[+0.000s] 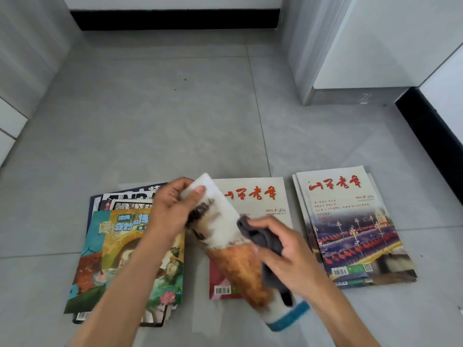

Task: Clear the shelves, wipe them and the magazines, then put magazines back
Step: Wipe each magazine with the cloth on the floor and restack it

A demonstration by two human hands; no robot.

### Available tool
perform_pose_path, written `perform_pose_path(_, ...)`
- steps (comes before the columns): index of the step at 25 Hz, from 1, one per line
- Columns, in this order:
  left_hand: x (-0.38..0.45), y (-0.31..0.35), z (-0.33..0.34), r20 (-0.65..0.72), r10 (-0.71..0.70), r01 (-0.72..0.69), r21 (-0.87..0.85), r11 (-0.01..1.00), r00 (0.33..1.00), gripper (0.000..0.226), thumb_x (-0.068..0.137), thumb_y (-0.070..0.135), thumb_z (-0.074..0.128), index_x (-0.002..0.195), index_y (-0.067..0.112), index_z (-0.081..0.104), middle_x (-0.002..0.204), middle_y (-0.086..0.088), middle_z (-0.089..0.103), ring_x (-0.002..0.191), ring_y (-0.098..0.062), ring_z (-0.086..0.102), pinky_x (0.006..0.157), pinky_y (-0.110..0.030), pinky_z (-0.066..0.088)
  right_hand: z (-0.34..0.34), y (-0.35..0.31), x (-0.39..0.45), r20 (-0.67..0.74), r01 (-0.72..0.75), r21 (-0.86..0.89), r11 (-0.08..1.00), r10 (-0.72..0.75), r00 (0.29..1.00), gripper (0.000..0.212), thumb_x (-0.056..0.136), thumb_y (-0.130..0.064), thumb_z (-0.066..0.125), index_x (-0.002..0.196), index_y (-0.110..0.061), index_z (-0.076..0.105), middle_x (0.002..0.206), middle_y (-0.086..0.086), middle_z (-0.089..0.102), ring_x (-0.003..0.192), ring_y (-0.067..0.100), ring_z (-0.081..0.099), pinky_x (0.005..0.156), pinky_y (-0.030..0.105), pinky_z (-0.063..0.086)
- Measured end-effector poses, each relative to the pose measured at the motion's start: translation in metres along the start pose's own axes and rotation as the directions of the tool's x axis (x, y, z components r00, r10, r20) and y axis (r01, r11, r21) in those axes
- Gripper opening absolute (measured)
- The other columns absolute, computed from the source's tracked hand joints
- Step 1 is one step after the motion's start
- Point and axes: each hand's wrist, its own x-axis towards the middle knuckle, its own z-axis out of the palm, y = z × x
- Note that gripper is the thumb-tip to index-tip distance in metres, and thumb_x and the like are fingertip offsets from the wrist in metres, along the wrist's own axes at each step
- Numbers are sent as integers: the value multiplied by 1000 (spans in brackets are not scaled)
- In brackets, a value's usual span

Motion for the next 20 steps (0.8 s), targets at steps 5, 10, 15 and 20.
perform_pose_path(5, 9, -7, -7, 7, 52, -53, 90, 995, 999, 15, 88, 13, 71, 74, 15, 67, 64, 2, 66, 60, -13, 60, 62, -36, 51, -6, 11, -33, 69, -125, 35, 992, 123, 990, 44, 89, -2, 71, 110, -40, 62, 118, -27, 65, 116, -4, 59, 95, 10, 42)
perform_pose_path(10, -8, -1, 31, 202, 194, -233, 190, 954, 960, 15, 87, 26, 74, 76, 16, 69, 68, 2, 67, 62, -8, 58, 57, -29, 48, -15, -2, 3, -40, -140, 279, 950, 158, 987, 47, 82, 11, 70, 103, -32, 68, 108, -11, 71, 104, 6, 65, 86, 17, 50)
perform_pose_path(15, 10, 6, 2, 215, -27, -25, 237, 971, 976, 19, 76, 32, 79, 72, 15, 72, 71, 2, 72, 66, -6, 62, 59, -23, 49, -53, 11, -9, -188, -159, 694, 702, 390, 902, 50, 65, 10, 67, 98, -26, 75, 109, 11, 72, 89, 33, 67, 80, 43, 51)
perform_pose_path(20, -13, -42, 0, 346, -382, 488, -306, 817, 857, 34, 80, 9, 67, 113, 14, 64, 106, -9, 74, 94, -27, 70, 74, -34, 61, -57, 53, 9, -209, -232, 726, 648, 529, 822, 49, 74, 10, 67, 113, -20, 69, 101, 13, 73, 73, 27, 69, 57, 33, 56)
